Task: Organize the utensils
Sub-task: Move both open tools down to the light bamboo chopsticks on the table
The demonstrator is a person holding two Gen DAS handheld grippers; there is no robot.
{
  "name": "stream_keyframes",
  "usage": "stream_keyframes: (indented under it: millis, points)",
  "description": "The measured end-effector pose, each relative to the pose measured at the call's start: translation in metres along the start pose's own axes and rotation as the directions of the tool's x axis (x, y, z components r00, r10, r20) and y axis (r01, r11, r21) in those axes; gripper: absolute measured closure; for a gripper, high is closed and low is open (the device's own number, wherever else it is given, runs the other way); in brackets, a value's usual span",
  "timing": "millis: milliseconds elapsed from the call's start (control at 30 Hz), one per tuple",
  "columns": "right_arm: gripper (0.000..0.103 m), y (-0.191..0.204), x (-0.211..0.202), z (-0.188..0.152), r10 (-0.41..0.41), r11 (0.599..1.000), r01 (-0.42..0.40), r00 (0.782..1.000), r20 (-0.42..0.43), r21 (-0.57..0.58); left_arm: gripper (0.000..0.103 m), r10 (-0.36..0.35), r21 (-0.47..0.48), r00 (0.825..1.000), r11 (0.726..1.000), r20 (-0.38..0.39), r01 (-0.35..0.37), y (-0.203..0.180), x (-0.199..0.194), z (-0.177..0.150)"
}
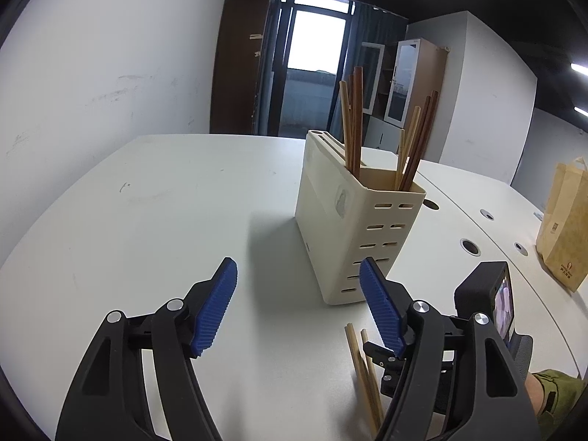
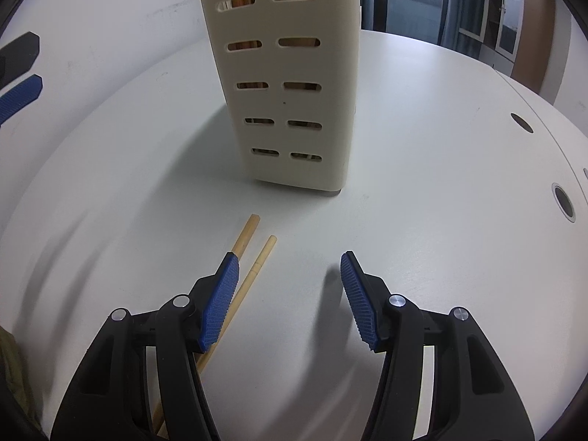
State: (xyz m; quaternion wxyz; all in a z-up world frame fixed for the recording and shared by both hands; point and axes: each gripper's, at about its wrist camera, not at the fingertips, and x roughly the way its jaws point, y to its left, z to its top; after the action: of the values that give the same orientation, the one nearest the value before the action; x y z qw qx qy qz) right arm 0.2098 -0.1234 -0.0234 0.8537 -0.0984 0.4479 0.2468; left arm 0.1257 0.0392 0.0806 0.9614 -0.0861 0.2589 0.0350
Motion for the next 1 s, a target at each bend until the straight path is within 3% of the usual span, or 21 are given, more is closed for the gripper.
stream_keyframes:
  millis: [400, 700, 1000]
  points:
    - [0.051, 0.016, 0.008, -0.013, -0.053, 0.997, 0.052, 0.999, -0.012, -0.057, 0.033, 0.007, 0.011, 1.0, 1.0, -0.016, -0.007, -0.003, 0.006, -0.002]
    - [0.078, 0.008, -0.002, -0.014, -0.037, 0.998, 0.036, 0.999, -0.023, -0.046, 0.033, 0.006, 0.014, 0.999, 1.0, -0.053, -0.005, -0.004, 0.013, -0.007]
    - [0.093, 0.001, -0.007, -0.013, -0.013, 0.999, 0.012, 0.999, -0.029, -0.03, 0.033, 0.001, 0.031, 0.995, 1.0, -0.095, 0.002, -0.007, 0.021, -0.014]
